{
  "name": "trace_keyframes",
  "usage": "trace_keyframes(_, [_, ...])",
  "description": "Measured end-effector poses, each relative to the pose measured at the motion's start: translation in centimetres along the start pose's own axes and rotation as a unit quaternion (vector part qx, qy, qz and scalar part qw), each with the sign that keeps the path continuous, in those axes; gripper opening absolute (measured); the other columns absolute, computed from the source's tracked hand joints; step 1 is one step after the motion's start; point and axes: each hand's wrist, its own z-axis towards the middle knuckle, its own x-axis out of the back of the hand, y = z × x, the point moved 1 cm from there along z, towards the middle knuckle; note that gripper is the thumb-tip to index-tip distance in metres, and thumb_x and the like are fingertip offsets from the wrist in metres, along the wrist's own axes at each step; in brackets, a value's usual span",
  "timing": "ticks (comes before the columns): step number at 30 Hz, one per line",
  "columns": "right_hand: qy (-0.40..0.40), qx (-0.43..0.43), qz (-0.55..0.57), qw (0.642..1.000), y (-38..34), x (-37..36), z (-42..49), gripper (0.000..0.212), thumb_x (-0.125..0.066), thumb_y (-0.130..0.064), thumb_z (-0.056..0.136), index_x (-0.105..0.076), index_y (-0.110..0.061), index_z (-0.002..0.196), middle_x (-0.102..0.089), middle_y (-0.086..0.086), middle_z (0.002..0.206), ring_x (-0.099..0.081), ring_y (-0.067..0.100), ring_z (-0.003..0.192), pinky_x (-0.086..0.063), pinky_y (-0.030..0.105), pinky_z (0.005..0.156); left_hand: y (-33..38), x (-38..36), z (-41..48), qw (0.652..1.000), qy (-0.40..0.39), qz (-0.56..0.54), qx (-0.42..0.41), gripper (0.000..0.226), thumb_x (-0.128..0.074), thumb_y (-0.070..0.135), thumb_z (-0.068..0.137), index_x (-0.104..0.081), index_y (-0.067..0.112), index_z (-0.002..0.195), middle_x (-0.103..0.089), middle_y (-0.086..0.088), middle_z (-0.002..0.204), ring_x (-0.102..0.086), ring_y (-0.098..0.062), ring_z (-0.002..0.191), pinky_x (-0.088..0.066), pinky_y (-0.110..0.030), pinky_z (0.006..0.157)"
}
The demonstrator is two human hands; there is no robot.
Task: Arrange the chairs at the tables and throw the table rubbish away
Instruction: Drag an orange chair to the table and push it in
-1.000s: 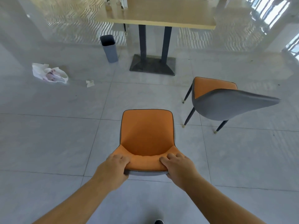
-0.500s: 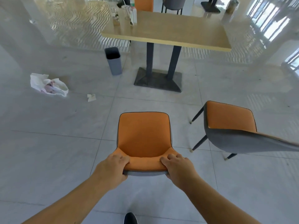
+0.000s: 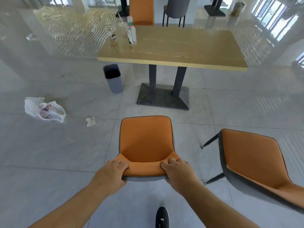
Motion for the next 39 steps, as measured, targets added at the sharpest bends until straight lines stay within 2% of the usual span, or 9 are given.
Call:
trace_keyframes(8, [0.002,-0.003,0.015,1.000,4.7,5.8,12.6,0.029,-0.060,-0.039,0.099,-0.050,-0.031,0.126,-0.059,0.000,0.117,-0.058,0.030,0.110,-0.054,0.048,0.088,-3.3,6.0,13.2,1.000,0.020,0.005,-0.001,0.030,-0.065,0.041,0.087,-0.048,0.037,0.112,-0.049,0.014,0.111,-0.043,-0.009,0.101,-0.045,-0.025,0.071])
trace_keyframes(13, [0.004,-0.021,0.016,1.000,7.0,9.3,20.4,0.029,-0.060,-0.040,0.100,-0.051,-0.031,0.126,-0.060,0.000,0.117,-0.059,0.029,0.110,-0.055,0.050,0.088,-6.0,9.8,21.5,0.999,0.025,0.008,-0.023,0.031,-0.067,0.042,0.087,-0.048,0.037,0.112,-0.050,0.012,0.113,-0.045,-0.011,0.099,-0.048,-0.029,0.076])
trace_keyframes(24, [0.040,-0.099,0.058,0.993,10.2,15.2,36.5,0.020,-0.061,-0.030,0.100,-0.054,-0.028,0.118,-0.057,0.001,0.114,-0.054,0.028,0.110,-0.055,0.043,0.083,-12.5,17.8,38.2,0.998,0.030,0.020,-0.048,0.033,-0.066,0.036,0.088,-0.051,0.033,0.117,-0.052,0.009,0.111,-0.048,-0.015,0.101,-0.053,-0.035,0.076])
trace_keyframes(27, [0.051,-0.132,0.065,0.988,10.5,16.6,39.4,0.018,-0.061,-0.030,0.099,-0.051,-0.025,0.113,-0.056,0.002,0.111,-0.054,0.028,0.106,-0.052,0.041,0.077,-13.2,19.2,41.2,0.998,0.036,0.026,-0.035,0.035,-0.068,0.038,0.086,-0.051,0.033,0.116,-0.053,0.007,0.108,-0.049,-0.016,0.098,-0.054,-0.035,0.074])
trace_keyframes(28, [0.050,-0.137,0.058,0.988,10.4,16.8,39.8,0.020,-0.063,-0.032,0.098,-0.049,-0.025,0.112,-0.056,0.002,0.111,-0.054,0.028,0.105,-0.051,0.042,0.077,-13.4,19.6,41.8,0.999,0.018,0.033,-0.029,0.037,-0.069,0.038,0.085,-0.050,0.034,0.116,-0.053,0.007,0.108,-0.049,-0.016,0.099,-0.053,-0.034,0.074])
trace_keyframes(30, [0.028,-0.148,0.054,0.987,10.0,16.7,39.6,0.032,-0.066,-0.039,0.095,-0.047,-0.027,0.117,-0.054,0.002,0.118,-0.053,0.029,0.112,-0.051,0.049,0.086,-13.3,20.2,42.3,0.997,-0.058,0.052,-0.024,0.045,-0.070,0.042,0.081,-0.048,0.035,0.118,-0.052,0.008,0.114,-0.051,-0.015,0.100,-0.052,-0.033,0.076])
trace_keyframes(33, [0.001,-0.160,0.090,0.983,10.9,16.2,36.3,0.069,-0.070,-0.055,0.089,-0.036,-0.029,0.143,-0.046,0.003,0.145,-0.047,0.032,0.130,-0.046,0.055,0.103,-12.1,21.9,41.9,0.985,-0.142,0.097,-0.029,0.062,-0.071,0.059,0.076,-0.046,0.036,0.127,-0.052,0.008,0.122,-0.054,-0.015,0.103,-0.053,-0.037,0.086])
trace_keyframes(35, [0.022,-0.172,0.094,0.980,13.1,16.1,32.1,0.080,-0.066,-0.061,0.090,-0.029,-0.027,0.152,-0.041,0.003,0.153,-0.043,0.032,0.135,-0.044,0.050,0.107,-10.3,23.7,42.0,0.980,-0.153,0.114,-0.056,0.064,-0.068,0.065,0.077,-0.047,0.036,0.130,-0.053,0.008,0.122,-0.055,-0.014,0.104,-0.051,-0.036,0.087])
trace_keyframes(39, [0.035,-0.239,0.085,0.967,20.6,16.3,19.6,0.075,-0.057,-0.061,0.094,-0.030,-0.026,0.155,-0.041,0.004,0.155,-0.041,0.030,0.137,-0.040,0.045,0.108,-2.2,27.8,43.1,0.971,-0.108,0.156,-0.144,0.060,-0.064,0.065,0.085,-0.048,0.035,0.135,-0.055,0.009,0.138,-0.055,-0.011,0.113,-0.050,-0.031,0.091])
